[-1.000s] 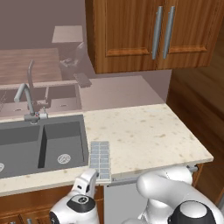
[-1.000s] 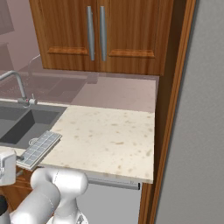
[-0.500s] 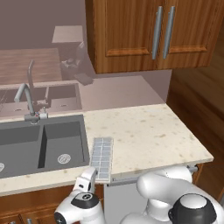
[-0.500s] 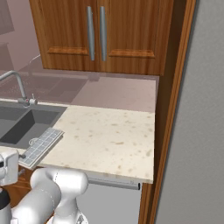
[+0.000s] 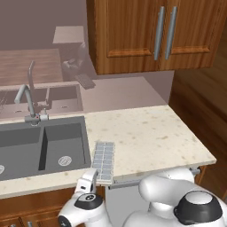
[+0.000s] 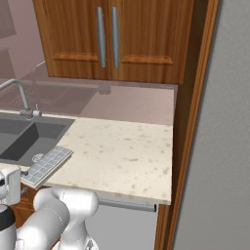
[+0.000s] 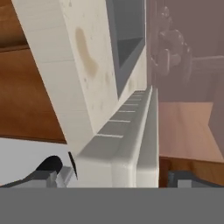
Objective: The ice cube tray has been filled with water. Take the tray and place it in the freezer to make ice. Close the freezer door after placing the tray.
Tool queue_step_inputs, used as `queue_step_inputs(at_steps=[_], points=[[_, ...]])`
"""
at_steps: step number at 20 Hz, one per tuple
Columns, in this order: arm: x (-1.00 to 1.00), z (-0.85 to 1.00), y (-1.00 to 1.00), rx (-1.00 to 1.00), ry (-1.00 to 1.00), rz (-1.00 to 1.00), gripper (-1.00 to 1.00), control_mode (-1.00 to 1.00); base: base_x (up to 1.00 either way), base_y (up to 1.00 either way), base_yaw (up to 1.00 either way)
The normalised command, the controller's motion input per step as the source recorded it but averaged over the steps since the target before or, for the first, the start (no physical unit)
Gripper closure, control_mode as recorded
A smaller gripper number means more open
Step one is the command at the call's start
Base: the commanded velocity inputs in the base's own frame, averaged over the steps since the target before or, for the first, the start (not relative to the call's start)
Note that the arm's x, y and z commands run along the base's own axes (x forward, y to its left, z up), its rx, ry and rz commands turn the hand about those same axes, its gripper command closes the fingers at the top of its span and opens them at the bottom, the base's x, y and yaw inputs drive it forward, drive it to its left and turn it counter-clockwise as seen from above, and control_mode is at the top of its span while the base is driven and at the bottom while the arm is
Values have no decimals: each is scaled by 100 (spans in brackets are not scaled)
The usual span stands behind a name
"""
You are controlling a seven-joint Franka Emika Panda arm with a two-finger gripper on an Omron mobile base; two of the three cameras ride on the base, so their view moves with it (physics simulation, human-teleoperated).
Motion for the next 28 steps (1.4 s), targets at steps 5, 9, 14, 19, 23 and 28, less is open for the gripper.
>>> queue_step_inputs(at_steps=[5, 9, 14, 19, 23, 28], points=[[0, 0, -10, 0, 0, 7, -100, -100, 0, 0, 0], [0, 0, -16, 0, 0, 8, -100, -100, 0, 0, 0], [0, 0, -25, 0, 0, 9, -100, -100, 0, 0, 0], [7, 0, -23, 0, 0, 9, -100, -100, 0, 0, 0], [17, 0, -16, 0, 0, 8, 100, -100, 0, 0, 0], [21, 0, -10, 0, 0, 8, 100, -100, 0, 0, 0]])
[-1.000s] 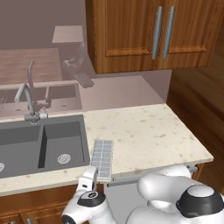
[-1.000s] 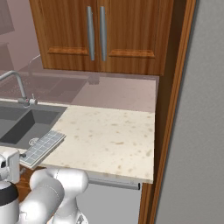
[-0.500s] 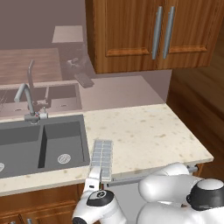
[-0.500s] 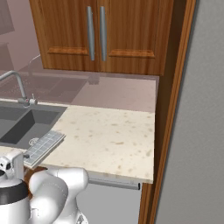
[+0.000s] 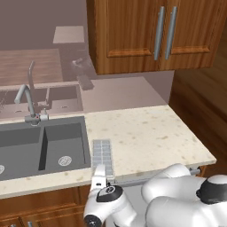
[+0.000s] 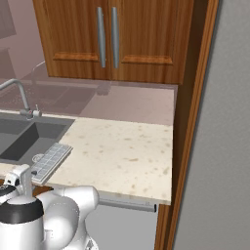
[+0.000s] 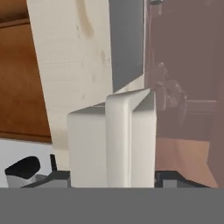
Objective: The ice cube tray has been filled with water. Take the tray and place it in the freezer to make ice. Close the freezer door after placing the tray.
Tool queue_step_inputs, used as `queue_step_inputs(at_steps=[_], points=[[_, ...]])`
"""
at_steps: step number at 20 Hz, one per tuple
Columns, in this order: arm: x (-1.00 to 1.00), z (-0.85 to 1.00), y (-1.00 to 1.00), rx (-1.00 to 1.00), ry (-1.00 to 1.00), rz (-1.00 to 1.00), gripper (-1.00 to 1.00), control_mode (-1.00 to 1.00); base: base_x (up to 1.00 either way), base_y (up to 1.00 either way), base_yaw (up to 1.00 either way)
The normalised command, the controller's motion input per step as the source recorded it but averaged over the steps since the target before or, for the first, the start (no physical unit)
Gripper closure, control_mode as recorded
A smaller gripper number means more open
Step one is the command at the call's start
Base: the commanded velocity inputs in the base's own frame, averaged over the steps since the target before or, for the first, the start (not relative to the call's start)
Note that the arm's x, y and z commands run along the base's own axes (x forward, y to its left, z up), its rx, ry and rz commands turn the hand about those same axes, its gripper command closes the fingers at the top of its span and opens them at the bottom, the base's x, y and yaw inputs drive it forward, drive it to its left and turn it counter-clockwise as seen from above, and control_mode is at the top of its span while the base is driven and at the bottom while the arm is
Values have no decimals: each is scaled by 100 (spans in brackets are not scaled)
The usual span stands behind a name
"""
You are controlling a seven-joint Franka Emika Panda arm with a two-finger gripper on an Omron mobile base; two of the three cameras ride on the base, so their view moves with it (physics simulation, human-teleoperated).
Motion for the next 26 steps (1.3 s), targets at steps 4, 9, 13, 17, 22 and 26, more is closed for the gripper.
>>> queue_step_inputs(at_steps=[4, 9, 13, 17, 22, 26], points=[[5, 0, -4, 0, 0, 7, 100, -100, 0, 0, 0], [-2, 4, 0, 0, -1, 1, 100, -100, 0, 0, 0], [-24, 50, 0, 0, -11, 0, 100, -100, 0, 0, 0], [-18, 81, 0, 0, -15, 0, 100, -100, 0, 0, 0], [-11, 90, -2, 0, -7, 0, 100, -100, 0, 0, 0], [-11, 86, -17, 0, 0, 0, 100, -100, 0, 0, 0]])
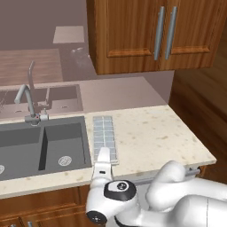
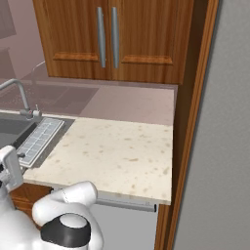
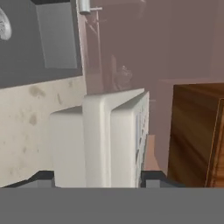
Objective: The ice cube tray has been filled with water. Take the tray and place it in the freezer to make ice. Close the freezer door after placing the tray.
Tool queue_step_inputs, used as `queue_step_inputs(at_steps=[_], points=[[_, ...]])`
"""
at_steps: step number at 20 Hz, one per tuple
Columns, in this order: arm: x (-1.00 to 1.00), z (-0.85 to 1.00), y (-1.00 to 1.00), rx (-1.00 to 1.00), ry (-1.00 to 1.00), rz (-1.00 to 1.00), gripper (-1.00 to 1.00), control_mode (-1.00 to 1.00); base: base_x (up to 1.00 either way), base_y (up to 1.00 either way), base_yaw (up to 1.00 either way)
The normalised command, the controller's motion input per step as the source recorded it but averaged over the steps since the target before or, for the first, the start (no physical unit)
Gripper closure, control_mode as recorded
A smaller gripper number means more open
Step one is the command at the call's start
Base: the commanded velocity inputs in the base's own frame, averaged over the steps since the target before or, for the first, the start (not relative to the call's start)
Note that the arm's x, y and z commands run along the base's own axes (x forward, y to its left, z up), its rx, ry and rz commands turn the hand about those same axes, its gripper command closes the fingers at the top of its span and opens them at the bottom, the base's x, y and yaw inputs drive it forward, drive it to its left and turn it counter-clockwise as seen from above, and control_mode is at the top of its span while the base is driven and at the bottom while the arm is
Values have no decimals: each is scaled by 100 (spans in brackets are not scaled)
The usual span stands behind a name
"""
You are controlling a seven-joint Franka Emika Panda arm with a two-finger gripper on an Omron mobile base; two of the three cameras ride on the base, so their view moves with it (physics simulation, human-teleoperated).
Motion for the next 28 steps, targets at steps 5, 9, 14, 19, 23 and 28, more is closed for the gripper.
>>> queue_step_inputs(at_steps=[5, 9, 14, 19, 23, 28], points=[[0, 82, -32, 0, 0, 0, 100, -100, 0, 0, 0], [-5, 71, -44, 0, 0, -2, 100, -100, 0, 0, 0], [-6, 44, -54, 0, 0, -4, 100, -100, 0, 0, 0], [-6, 15, -70, 0, -4, -7, 100, -100, 0, 0, 0], [-13, 11, -81, 0, -1, -7, 100, -100, 0, 0, 0], [-17, 19, -77, 0, 0, -1, 100, -100, 0, 0, 0]])
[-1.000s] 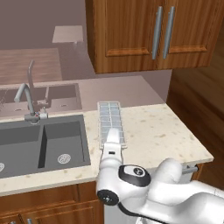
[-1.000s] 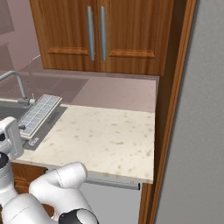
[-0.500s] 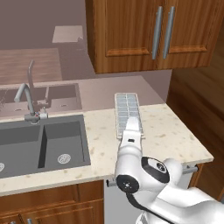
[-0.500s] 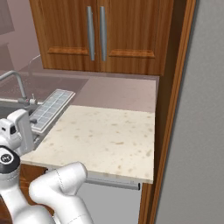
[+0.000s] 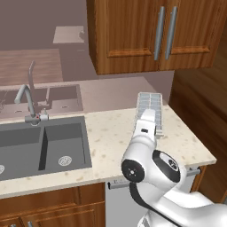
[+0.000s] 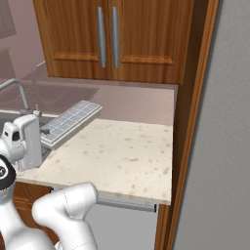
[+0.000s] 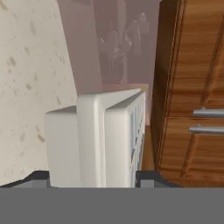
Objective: The ice cube tray has been filled with water. Take the tray and place it in the freezer to make ice. Close the freezer door after placing the tray.
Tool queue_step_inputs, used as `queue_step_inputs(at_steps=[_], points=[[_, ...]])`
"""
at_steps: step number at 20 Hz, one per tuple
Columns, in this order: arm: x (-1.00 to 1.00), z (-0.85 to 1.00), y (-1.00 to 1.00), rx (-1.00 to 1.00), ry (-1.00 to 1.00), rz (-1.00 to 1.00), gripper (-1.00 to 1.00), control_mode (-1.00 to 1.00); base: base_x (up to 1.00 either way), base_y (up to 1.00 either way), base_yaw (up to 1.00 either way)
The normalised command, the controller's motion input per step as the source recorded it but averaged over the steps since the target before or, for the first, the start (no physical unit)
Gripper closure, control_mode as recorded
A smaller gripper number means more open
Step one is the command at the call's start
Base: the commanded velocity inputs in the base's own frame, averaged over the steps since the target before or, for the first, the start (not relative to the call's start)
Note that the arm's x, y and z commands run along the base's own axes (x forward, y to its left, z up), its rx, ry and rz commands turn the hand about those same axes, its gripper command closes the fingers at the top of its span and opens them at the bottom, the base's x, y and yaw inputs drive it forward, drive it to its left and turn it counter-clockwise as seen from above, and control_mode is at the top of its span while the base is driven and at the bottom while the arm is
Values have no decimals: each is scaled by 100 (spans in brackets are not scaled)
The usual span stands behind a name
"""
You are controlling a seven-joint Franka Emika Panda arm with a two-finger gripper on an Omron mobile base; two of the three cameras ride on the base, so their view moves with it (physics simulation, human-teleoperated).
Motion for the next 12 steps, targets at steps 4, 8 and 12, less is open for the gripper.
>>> queue_step_inputs(at_steps=[4, 8, 12], points=[[-9, 17, -60, 1, -1, 0, 100, -100, 0, 0, 0], [-1, 8, -45, 1, -2, 1, 100, -100, 0, 0, 0], [0, 0, -30, 0, 0, 3, 100, -100, 0, 0, 0]])
